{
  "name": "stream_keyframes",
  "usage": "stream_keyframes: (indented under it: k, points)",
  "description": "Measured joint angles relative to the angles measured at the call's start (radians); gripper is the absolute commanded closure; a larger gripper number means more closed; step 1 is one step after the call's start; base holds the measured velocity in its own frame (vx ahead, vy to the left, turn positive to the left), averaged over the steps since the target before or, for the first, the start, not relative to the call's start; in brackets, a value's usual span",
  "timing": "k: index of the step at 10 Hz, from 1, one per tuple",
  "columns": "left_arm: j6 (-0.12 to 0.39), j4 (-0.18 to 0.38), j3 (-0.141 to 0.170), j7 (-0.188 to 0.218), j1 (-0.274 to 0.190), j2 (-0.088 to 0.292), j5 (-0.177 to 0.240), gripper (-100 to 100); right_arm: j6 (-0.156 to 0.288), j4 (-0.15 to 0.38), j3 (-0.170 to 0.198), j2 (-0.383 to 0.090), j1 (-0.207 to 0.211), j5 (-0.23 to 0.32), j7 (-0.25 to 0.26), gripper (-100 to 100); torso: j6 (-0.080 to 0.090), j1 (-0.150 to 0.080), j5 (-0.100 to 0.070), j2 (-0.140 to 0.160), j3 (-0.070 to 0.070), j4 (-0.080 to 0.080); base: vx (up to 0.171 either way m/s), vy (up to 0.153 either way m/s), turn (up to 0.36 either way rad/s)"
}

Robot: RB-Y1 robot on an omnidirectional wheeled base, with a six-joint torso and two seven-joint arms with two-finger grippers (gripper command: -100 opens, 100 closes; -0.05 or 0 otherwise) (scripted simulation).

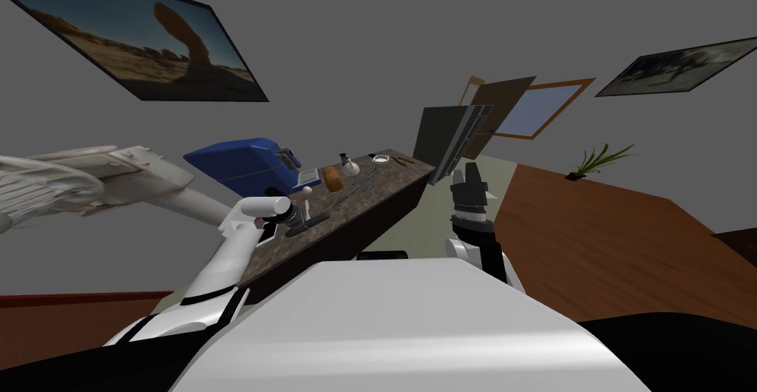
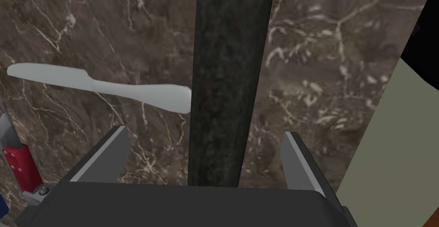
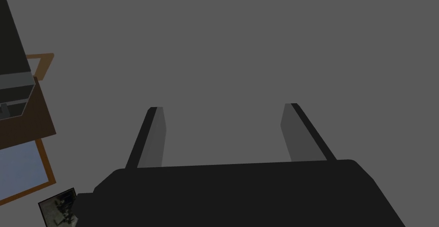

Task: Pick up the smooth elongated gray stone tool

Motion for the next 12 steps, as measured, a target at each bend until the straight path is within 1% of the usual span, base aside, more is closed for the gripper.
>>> stream_keyframes:
  k: [2,3,4,8,9,12]
  points:
    - [0.035,0.025,0.000,0.006,-0.005,0.002,0.014,-100,0.000,0.000,0.000,0.000,0.000,0.000,0.000,0,0.000,0.000,0.000,0.000,0.000,0.000,0.040,-0.007,-0.010]
    - [0.039,0.027,0.000,0.006,-0.006,0.002,0.015,0,0.000,0.000,0.000,0.000,0.000,0.000,0.000,0,0.000,0.001,0.000,0.002,0.001,0.000,0.000,0.000,0.000]
    - [0.038,0.027,0.000,0.006,-0.006,0.002,0.015,-100,0.000,0.000,0.000,0.000,0.000,0.000,0.000,0,0.000,0.001,0.000,0.003,0.002,0.001,0.002,0.001,-0.015]
    - [-0.027,0.089,-0.014,-0.022,-0.001,-0.021,-0.013,-100,0.000,0.000,0.000,0.000,0.000,0.000,0.000,0,0.000,0.002,0.000,0.004,0.002,0.001,-0.001,0.001,-0.006]
    - [-0.032,0.091,-0.015,-0.024,-0.001,-0.022,-0.013,100,0.000,0.000,0.000,0.000,0.000,0.000,0.000,0,0.000,0.001,0.000,0.004,0.002,0.001,0.000,0.000,0.000]
    - [-0.029,0.091,-0.016,-0.024,0.000,-0.023,-0.012,100,0.000,0.000,0.000,0.000,0.000,0.000,0.000,0,0.000,0.003,0.000,0.002,0.002,0.001,-0.002,-0.002,0.000]
